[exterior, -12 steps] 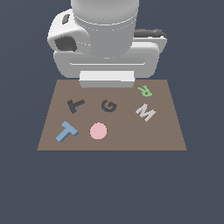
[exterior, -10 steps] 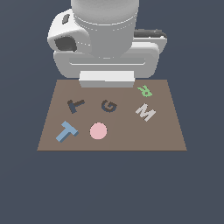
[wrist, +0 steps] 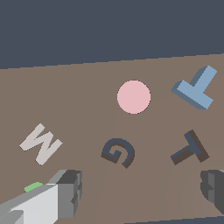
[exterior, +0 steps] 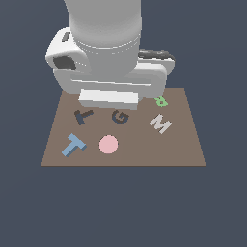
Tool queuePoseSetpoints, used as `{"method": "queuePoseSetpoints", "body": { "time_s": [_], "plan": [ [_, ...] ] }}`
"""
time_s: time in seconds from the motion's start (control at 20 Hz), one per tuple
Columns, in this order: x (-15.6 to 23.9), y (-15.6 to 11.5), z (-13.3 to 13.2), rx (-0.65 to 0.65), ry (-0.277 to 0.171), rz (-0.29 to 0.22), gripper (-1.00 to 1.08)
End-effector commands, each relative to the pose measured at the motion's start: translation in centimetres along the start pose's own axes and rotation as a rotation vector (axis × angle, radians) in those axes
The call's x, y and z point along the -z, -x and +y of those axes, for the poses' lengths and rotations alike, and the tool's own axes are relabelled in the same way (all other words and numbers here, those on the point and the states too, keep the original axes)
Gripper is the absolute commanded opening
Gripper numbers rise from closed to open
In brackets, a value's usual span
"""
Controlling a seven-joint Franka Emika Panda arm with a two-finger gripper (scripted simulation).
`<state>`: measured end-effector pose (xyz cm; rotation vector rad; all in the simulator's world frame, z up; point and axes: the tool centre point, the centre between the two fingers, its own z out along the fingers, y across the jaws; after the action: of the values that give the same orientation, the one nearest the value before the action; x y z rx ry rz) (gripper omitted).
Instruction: Insert a designated object into the corresponding slot on a board.
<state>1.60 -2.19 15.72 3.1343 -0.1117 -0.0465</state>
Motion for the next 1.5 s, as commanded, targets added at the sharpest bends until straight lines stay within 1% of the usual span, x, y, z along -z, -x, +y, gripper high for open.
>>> {"method": "queuePoseSetpoints", "body": {
  "time_s": [0.0, 0.25, 0.55, 0.75, 1.1, 1.45],
  "plan": [
    [-0.8, -0.8, 0.7, -0.041, 0.000, 0.001, 1.00],
    [-3.0, -3.1, 2.9, -0.156, -0.002, 0.007, 1.00],
    [-6.2, -6.2, 6.6, -0.332, -0.006, 0.016, 1.00],
    [-8.0, -7.6, 9.0, -0.430, -0.009, 0.020, 1.00],
    [-9.9, -8.9, 11.8, -0.542, -0.013, 0.025, 1.00],
    [-10.5, -9.2, 12.7, -0.579, -0.014, 0.027, 1.00]
  ]
}}
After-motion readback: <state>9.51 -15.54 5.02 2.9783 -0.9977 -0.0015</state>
